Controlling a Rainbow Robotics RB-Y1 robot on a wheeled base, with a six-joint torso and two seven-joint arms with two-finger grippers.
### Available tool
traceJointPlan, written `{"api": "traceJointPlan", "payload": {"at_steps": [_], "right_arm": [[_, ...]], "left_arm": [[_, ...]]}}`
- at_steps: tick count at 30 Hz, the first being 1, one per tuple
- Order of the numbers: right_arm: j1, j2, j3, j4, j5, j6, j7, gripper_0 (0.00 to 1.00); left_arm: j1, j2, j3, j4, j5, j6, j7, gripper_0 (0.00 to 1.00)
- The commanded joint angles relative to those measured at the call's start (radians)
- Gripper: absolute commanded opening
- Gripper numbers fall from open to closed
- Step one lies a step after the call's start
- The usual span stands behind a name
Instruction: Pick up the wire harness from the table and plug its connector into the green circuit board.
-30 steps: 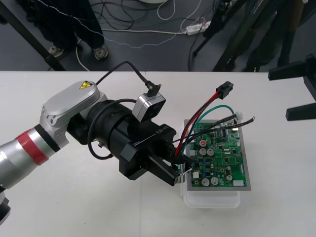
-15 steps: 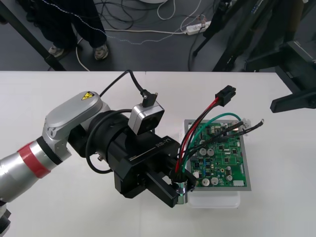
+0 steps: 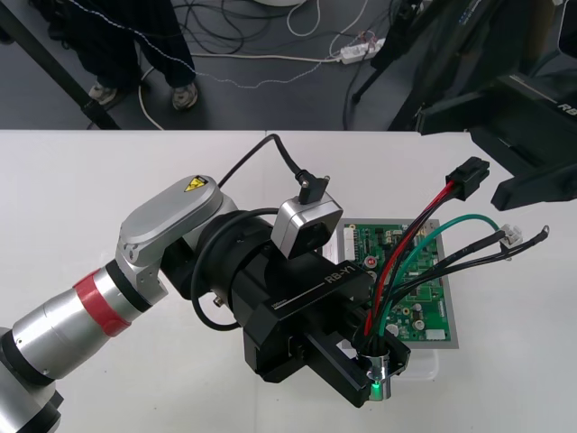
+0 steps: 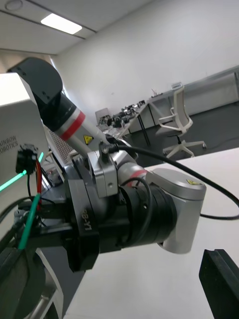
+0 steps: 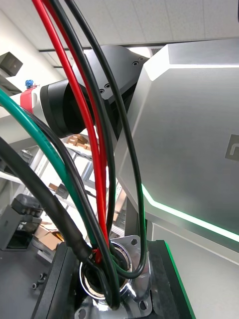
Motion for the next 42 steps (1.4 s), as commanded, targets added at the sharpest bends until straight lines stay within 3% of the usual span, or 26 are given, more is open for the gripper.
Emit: {"api": "traceJointPlan", "payload": {"at_steps": [1,10,18,42], "right_arm": [[-0.040,0.012,0.009,-0.002,-0.084,-0.004,-0.106,1.00],[-0.045,0.000,0.007,-0.003,-0.197,-0.004,-0.223,1.00],[-0.039,0.054,0.009,-0.057,-0.194,-0.004,-0.266,1.00],[0.087,0.110,0.056,-0.124,-0.188,-0.004,-0.309,1.00]], "left_arm": [[0.010,-0.007,-0.005,-0.038,0.017,-0.042,0.076,0.00],[0.013,0.032,-0.031,-0.040,0.048,-0.042,0.063,0.00],[0.014,0.043,-0.031,-0.038,0.062,-0.042,0.060,0.00],[0.014,0.043,-0.032,-0.038,0.071,-0.042,0.066,0.00]]}}
